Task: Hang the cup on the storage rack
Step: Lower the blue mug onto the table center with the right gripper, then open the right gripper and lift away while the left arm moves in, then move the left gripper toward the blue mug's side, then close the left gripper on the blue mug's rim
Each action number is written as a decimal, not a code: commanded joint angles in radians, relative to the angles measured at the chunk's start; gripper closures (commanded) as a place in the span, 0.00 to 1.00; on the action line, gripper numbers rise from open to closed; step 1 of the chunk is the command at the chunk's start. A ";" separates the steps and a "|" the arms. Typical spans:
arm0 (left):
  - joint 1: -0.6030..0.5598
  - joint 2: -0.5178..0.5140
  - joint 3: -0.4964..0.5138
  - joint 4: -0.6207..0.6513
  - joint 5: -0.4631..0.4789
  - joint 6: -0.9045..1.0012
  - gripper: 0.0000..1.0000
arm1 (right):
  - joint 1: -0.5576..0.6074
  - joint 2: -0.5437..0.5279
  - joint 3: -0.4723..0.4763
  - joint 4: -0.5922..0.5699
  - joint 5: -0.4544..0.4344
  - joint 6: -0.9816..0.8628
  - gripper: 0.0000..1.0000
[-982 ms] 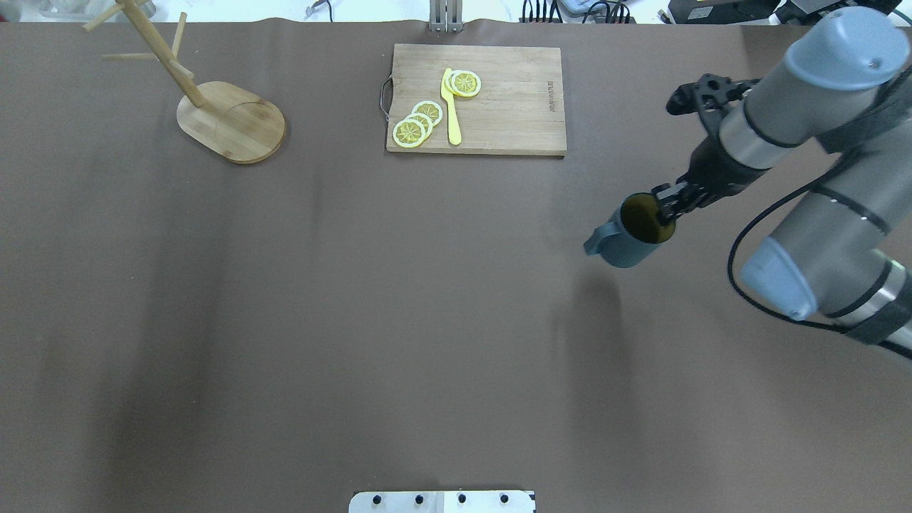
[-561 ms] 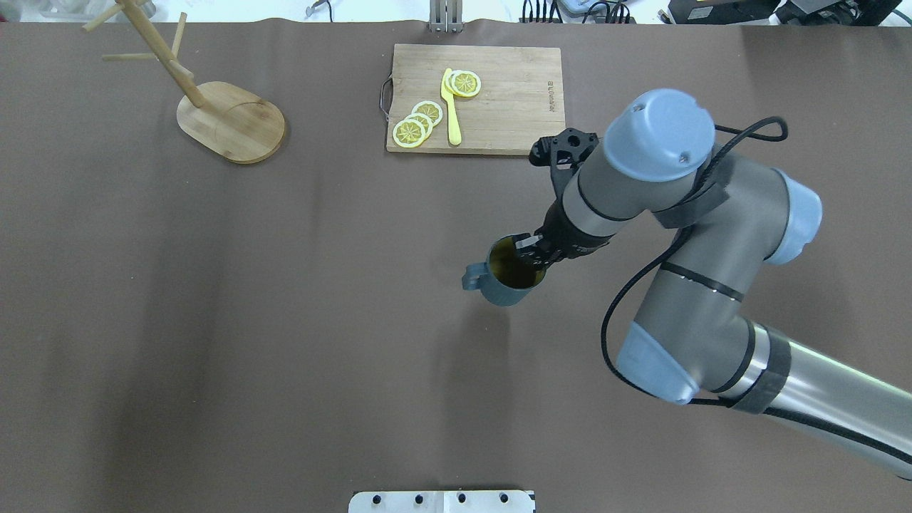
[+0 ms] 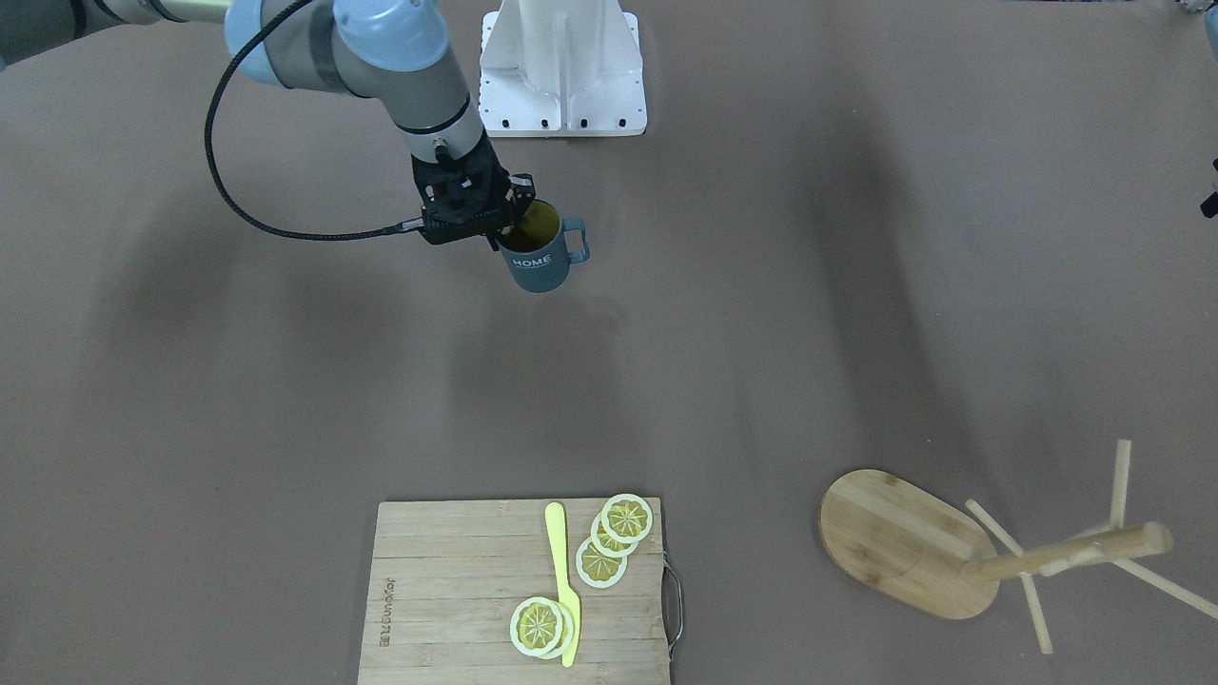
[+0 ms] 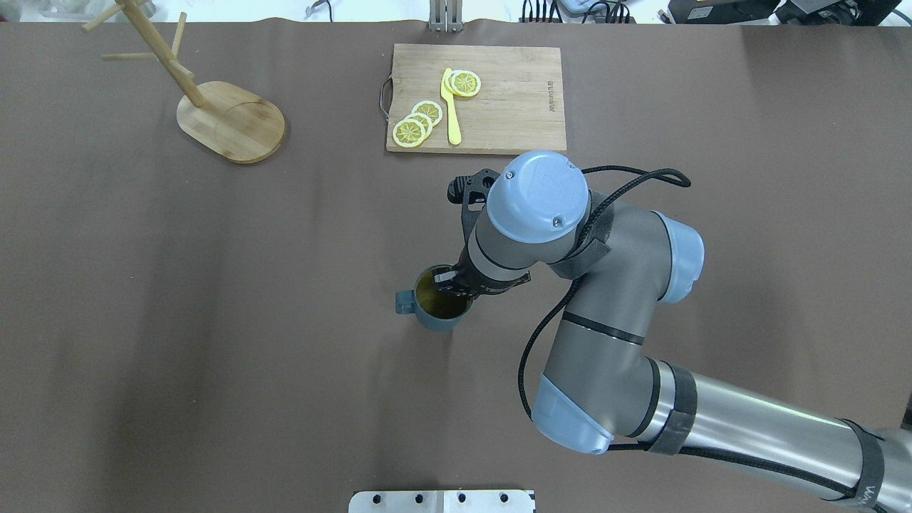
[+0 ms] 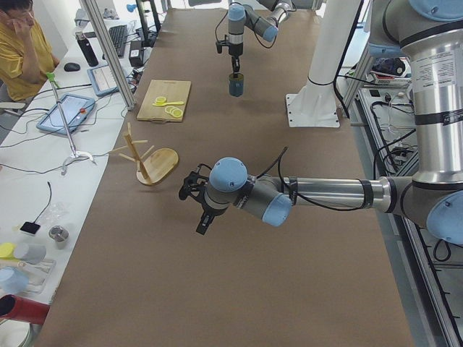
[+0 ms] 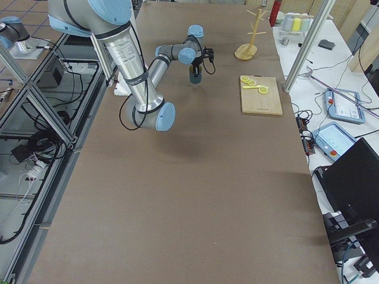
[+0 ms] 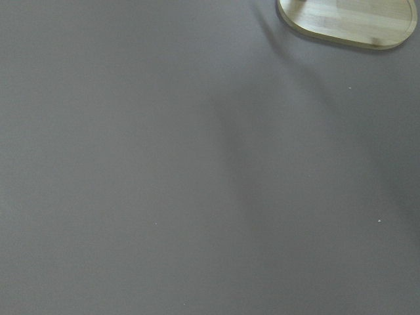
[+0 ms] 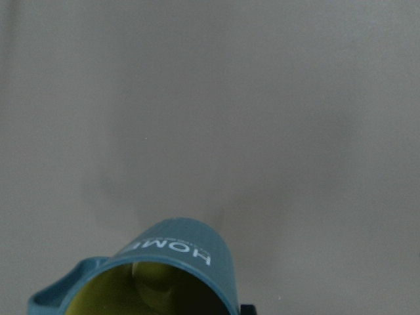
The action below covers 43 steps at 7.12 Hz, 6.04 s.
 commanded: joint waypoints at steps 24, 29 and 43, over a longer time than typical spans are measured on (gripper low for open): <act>1.190 -0.450 0.125 -1.042 0.830 -0.338 0.03 | 0.526 -0.388 0.207 -0.148 0.157 -0.811 0.00; 1.194 -0.545 0.291 -1.115 0.833 -0.336 0.13 | 0.544 -0.392 0.177 -0.148 0.167 -0.811 0.00; 1.214 -0.573 0.326 -1.100 0.833 -0.340 0.56 | 0.544 -0.411 0.173 -0.143 0.176 -0.805 0.00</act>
